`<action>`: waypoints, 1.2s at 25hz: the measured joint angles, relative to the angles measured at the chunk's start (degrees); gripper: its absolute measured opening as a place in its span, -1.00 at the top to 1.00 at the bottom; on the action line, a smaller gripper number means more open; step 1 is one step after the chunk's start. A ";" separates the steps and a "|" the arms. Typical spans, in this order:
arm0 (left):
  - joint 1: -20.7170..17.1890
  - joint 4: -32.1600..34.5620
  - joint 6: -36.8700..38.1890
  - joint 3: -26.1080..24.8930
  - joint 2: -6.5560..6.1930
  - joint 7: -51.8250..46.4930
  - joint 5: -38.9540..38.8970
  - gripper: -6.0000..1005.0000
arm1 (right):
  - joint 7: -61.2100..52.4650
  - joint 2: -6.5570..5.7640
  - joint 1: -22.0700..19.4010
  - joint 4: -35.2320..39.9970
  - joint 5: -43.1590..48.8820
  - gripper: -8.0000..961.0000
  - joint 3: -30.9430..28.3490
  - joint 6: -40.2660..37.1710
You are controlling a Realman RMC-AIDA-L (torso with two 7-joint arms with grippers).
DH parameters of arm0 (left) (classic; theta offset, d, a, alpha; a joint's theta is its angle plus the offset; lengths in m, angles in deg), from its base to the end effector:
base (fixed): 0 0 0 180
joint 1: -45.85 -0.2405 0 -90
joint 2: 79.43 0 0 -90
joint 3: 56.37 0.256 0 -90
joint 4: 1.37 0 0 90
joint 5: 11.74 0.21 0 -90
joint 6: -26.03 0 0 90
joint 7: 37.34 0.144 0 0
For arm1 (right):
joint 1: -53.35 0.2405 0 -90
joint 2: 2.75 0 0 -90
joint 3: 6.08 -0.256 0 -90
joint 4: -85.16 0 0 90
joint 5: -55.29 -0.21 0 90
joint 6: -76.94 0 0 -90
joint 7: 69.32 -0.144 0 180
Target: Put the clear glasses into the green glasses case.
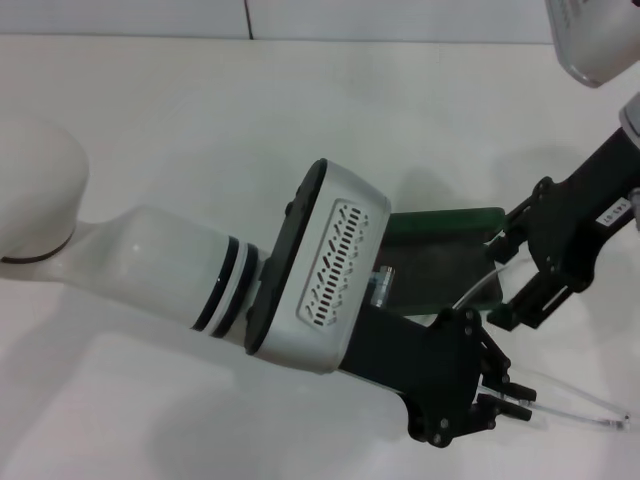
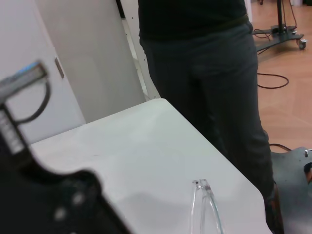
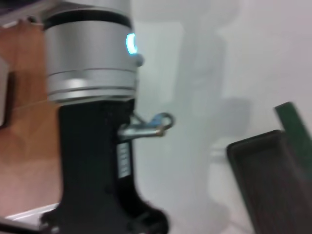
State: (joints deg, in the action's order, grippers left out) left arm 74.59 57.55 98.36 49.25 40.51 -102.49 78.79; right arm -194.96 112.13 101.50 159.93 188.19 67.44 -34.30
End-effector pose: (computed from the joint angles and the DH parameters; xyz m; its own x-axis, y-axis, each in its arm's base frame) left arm -0.1289 0.2665 -0.1182 0.8590 -0.3756 0.3479 -0.4136 -0.9096 0.0391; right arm 0.1047 0.3431 0.0257 0.9254 -0.1915 0.3271 -0.2144 -0.9761 0.0352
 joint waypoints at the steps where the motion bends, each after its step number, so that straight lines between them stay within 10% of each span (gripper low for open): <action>1: -0.02 0.06 0.14 0.00 -0.01 0.07 -0.03 0.88 | 0.05 0.12 -0.11 0.00 0.37 -0.78 -0.02 1.03; 30: 0.36 0.44 2.94 0.09 -0.05 -0.11 -0.04 0.88 | 5.69 0.38 -1.05 -3.86 3.60 -0.77 -2.39 10.34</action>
State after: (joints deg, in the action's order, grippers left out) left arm 74.95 57.99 101.30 49.34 40.45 -102.60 78.75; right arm -189.27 112.51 100.45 156.07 191.79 65.05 -23.96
